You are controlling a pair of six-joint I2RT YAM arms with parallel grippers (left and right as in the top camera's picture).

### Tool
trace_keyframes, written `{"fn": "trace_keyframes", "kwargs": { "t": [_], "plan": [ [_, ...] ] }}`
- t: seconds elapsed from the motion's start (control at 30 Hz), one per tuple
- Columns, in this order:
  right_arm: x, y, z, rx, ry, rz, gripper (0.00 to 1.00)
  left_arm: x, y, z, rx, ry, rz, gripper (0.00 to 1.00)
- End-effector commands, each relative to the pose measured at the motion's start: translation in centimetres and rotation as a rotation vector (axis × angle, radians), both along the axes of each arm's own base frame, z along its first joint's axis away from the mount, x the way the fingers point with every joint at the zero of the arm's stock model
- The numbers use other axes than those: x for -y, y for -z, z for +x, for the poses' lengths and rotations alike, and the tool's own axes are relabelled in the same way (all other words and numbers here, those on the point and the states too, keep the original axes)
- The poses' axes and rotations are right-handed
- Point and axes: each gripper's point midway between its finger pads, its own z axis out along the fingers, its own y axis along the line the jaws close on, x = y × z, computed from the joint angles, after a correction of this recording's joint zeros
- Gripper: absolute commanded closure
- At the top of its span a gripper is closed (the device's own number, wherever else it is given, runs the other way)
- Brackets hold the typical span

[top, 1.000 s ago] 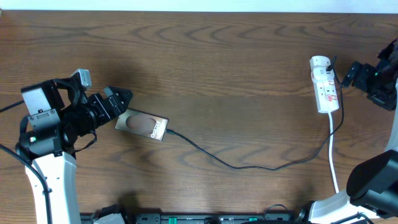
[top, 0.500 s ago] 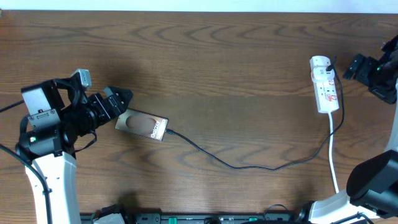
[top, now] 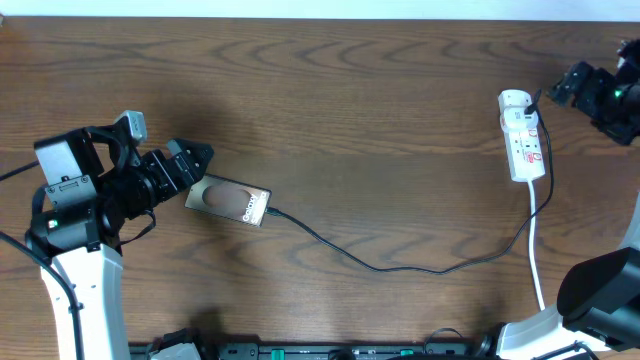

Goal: Plug charger to phone and switch on socket

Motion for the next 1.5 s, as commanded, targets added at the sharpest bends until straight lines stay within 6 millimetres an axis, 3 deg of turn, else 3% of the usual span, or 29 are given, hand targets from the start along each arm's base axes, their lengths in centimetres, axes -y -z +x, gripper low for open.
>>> {"fn": "trace_keyframes", "kwargs": {
  "t": [0.0,1.47],
  "plan": [
    [-1.74,-1.08,0.75,0.053,-0.069,0.070,0.01,0.02,0.08,-0.08,0.006,0.011,0.016,0.07],
    [-1.75,-0.85,0.44,0.037,-0.065,0.071,0.01,0.01,-0.44,-0.58,0.020,0.003,0.032,0.07]
  ]
}}
